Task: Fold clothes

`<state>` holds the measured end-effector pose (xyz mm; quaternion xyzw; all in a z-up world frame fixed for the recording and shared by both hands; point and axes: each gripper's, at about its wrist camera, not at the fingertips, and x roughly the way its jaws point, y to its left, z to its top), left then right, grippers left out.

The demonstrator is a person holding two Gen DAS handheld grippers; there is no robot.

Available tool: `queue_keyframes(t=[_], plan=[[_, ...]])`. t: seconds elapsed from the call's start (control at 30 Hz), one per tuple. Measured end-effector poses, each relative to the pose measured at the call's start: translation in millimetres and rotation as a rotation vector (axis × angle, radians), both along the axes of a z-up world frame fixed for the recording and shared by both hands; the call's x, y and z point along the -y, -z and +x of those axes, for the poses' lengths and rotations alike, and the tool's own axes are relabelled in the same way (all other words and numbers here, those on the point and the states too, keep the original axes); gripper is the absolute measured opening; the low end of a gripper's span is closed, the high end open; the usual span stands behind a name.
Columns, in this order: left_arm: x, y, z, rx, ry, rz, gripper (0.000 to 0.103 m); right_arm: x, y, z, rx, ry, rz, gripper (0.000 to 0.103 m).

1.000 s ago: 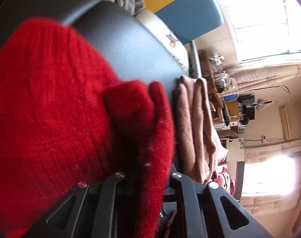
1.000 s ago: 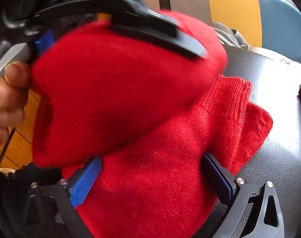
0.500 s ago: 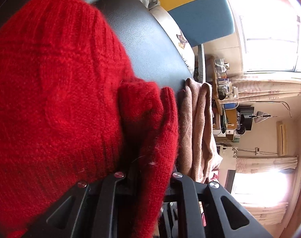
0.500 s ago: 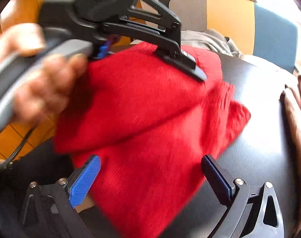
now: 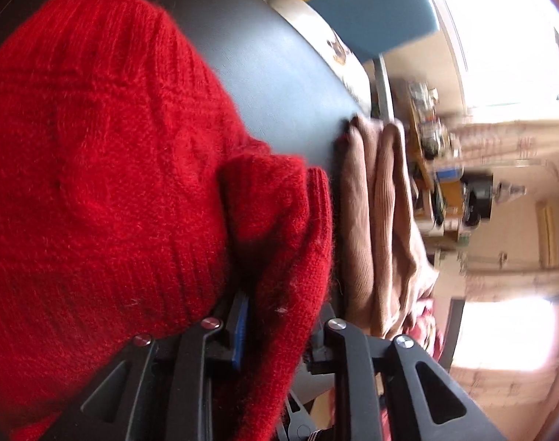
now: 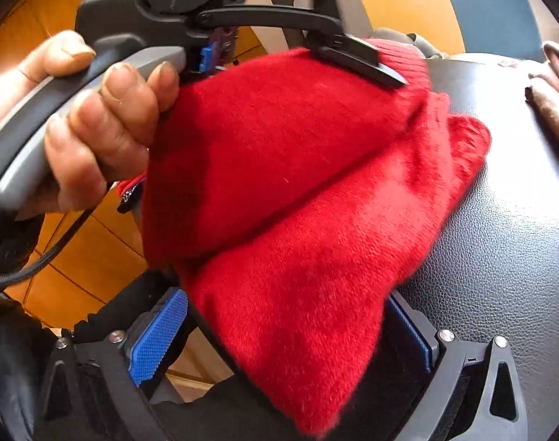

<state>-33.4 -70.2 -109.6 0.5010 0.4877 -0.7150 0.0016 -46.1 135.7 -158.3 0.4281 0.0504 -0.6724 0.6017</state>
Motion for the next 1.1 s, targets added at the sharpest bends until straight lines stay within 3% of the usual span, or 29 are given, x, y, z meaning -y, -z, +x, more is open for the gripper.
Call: queue_keyframes(t=[0.13, 0.37, 0.43, 0.53, 0.63, 0.67, 0.8, 0.93, 1.03, 1.1], plan=[[-3, -12, 1, -0.017, 0.033, 0.053, 0.033, -4, 2, 9, -0.020, 0.027, -0.013, 0.103], [-14, -68, 5, -0.187, 0.185, 0.191, 0.035, -6, 5, 12, -0.025, 0.051, -0.037, 0.103], [2, -88, 18, -0.266, 0.201, 0.149, 0.035, -8, 4, 13, -0.032, 0.050, -0.030, 0.103], [50, -102, 48, -0.338, 0.154, -0.009, 0.037, -7, -3, 7, -0.013, 0.073, -0.010, 0.103], [102, -87, 78, -0.310, 0.093, -0.184, 0.037, -23, -16, -5, -0.018, 0.107, 0.008, 0.103], [116, -79, 89, -0.294, 0.061, -0.206, 0.037, -27, -21, -14, -0.024, 0.112, 0.008, 0.103], [157, -44, 128, -0.269, -0.033, -0.224, 0.036, -64, -73, 9, -0.050, 0.109, -0.018, 0.103], [160, -24, 144, -0.340, -0.033, -0.205, 0.036, -30, -101, 36, -0.051, 0.011, -0.071, 0.103], [148, -25, 141, -0.409, 0.004, -0.201, 0.036, 0, -98, 40, -0.022, -0.085, -0.031, 0.103], [130, -26, 136, -0.449, 0.062, -0.219, 0.037, 32, -81, 31, 0.088, -0.152, 0.049, 0.103]])
